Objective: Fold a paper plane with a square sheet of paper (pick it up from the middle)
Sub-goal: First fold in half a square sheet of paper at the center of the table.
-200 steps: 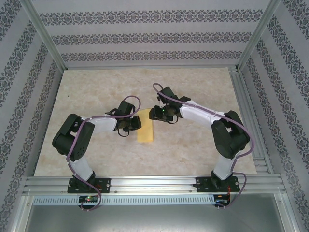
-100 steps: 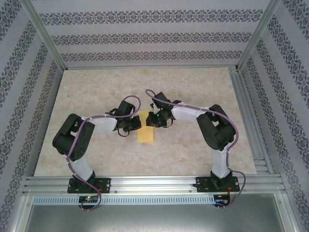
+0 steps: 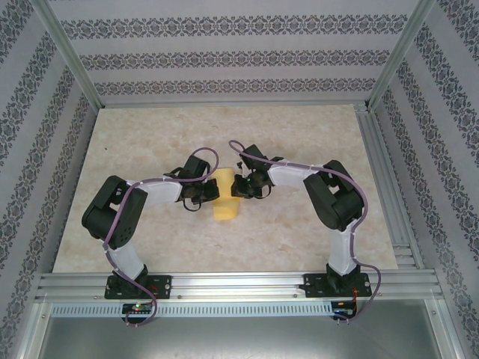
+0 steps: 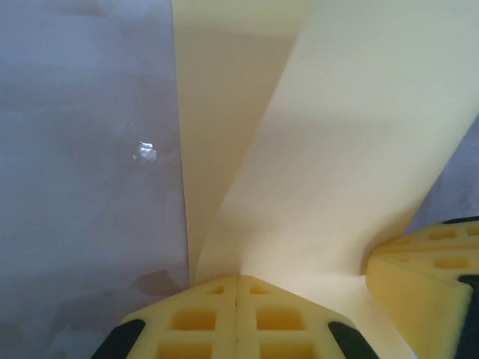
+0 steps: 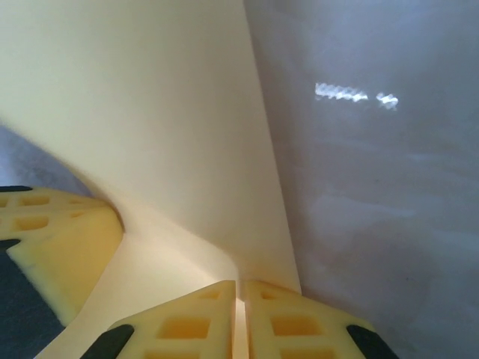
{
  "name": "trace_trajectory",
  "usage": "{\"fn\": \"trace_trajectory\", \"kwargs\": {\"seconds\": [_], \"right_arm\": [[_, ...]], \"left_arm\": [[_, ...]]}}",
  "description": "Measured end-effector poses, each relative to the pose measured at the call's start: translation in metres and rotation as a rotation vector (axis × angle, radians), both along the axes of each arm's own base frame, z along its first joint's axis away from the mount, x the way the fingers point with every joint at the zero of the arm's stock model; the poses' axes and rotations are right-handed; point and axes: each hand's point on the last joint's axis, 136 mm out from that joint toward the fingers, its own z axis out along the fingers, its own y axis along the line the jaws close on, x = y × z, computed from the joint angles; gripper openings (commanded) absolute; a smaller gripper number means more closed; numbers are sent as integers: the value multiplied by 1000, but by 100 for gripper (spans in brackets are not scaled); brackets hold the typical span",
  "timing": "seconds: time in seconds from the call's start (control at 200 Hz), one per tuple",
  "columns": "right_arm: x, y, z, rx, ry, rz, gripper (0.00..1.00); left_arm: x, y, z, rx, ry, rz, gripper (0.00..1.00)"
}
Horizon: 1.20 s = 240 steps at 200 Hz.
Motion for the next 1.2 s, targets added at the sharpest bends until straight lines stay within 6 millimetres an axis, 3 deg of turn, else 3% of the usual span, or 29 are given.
{"fn": "trace_trajectory", "kwargs": {"seconds": [0.185, 0.365, 0.495, 0.689, 0.854, 1.014, 1.199], "right_arm": [[-14, 1, 16, 58, -6, 18, 13], [-34, -2, 3, 64, 51, 32, 13], [-37, -5, -7, 49, 72, 30, 12], [-39, -3, -2, 60, 59, 37, 14], [-56, 0, 11, 111, 46, 58, 14], [-72, -7, -8, 95, 95, 51, 12], [-72, -5, -6, 110, 97, 53, 13]], "left_arm": [[0, 0, 0, 0, 1, 0, 6], [0, 0, 0, 0, 0, 0, 6], [0, 0, 0, 0, 1, 0, 6], [0, 0, 0, 0, 1, 0, 6], [0, 0, 0, 0, 1, 0, 6], [0, 0, 0, 0, 1, 1, 6], [0, 0, 0, 0, 1, 0, 6]]}}
